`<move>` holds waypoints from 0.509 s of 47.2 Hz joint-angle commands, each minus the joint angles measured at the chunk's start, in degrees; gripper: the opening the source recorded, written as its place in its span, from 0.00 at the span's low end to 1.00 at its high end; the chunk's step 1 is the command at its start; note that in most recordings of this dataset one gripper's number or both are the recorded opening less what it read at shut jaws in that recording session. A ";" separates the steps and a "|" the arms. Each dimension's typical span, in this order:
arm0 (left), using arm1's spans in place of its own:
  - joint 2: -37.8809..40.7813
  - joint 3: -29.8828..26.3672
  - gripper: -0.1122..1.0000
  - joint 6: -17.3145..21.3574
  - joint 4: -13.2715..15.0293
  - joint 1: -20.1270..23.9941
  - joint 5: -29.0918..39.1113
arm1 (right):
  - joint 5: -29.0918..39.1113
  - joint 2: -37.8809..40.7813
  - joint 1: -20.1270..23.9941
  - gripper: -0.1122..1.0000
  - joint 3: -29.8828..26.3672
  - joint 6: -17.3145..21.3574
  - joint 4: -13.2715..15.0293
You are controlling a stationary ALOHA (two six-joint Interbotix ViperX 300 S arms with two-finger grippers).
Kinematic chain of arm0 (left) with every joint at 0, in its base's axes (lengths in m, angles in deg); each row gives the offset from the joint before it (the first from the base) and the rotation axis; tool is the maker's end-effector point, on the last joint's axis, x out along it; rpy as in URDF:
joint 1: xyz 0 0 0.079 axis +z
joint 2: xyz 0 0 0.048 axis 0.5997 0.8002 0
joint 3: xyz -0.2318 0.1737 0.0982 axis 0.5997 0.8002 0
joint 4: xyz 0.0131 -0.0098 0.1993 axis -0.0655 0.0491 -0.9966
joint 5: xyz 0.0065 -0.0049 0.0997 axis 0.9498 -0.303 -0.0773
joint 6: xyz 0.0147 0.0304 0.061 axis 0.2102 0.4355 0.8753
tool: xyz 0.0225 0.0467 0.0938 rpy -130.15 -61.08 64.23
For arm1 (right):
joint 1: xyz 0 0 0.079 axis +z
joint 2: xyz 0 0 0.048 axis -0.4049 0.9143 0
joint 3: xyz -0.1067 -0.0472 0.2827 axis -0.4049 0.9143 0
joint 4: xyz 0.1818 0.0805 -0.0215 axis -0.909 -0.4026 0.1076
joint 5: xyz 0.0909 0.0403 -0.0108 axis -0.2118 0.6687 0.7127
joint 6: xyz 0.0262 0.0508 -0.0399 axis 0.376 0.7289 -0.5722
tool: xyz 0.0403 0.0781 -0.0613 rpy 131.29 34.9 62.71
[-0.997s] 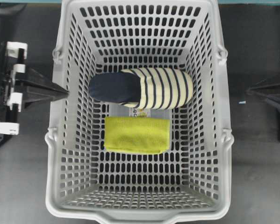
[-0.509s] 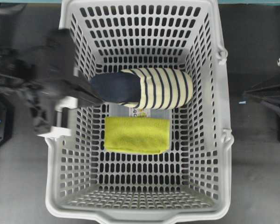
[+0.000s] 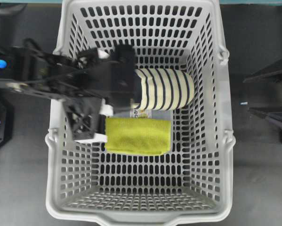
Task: Pick up the yellow cloth from the shopping basket with the left arm.
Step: 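Lower the open left gripper onto the yellow cloth's edge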
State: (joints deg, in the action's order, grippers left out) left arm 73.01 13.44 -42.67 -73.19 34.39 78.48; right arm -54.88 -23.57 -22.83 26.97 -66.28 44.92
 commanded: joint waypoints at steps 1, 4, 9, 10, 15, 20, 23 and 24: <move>1.23 -2.81 0.18 0.00 -0.18 -0.18 1.05 | -0.62 0.26 0.18 0.76 -1.49 0.09 -0.18; 2.90 -3.69 0.32 0.09 -0.18 -0.26 1.14 | -0.62 0.26 0.18 0.75 -1.49 0.09 -0.18; 6.06 -4.57 0.62 -0.18 -0.26 -0.26 1.67 | -0.70 0.26 0.18 0.75 -1.49 0.00 -0.18; 6.86 -4.66 0.67 -0.26 -0.26 -0.44 1.76 | -0.70 0.26 0.26 0.75 -1.49 0.00 -0.18; 10.90 -5.71 0.88 -0.44 -0.26 -1.49 1.85 | -0.70 0.26 0.18 0.75 -1.41 0.00 -0.18; 14.77 -6.24 0.90 -0.09 -0.18 -2.81 1.67 | -0.70 0.26 0.18 0.74 -1.32 0.00 -0.18; 16.96 -5.98 0.89 -0.09 -0.18 -3.16 1.49 | -0.70 0.35 0.18 0.74 -1.41 0.00 -0.18; 17.40 -5.89 0.89 -0.18 -0.26 -3.16 1.49 | -0.70 0.26 0.18 0.74 -1.32 0.00 -0.18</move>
State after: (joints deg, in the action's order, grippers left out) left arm 88.83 8.26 -42.76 -73.19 31.58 80.33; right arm -54.97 -23.57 -22.74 26.97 -66.28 44.92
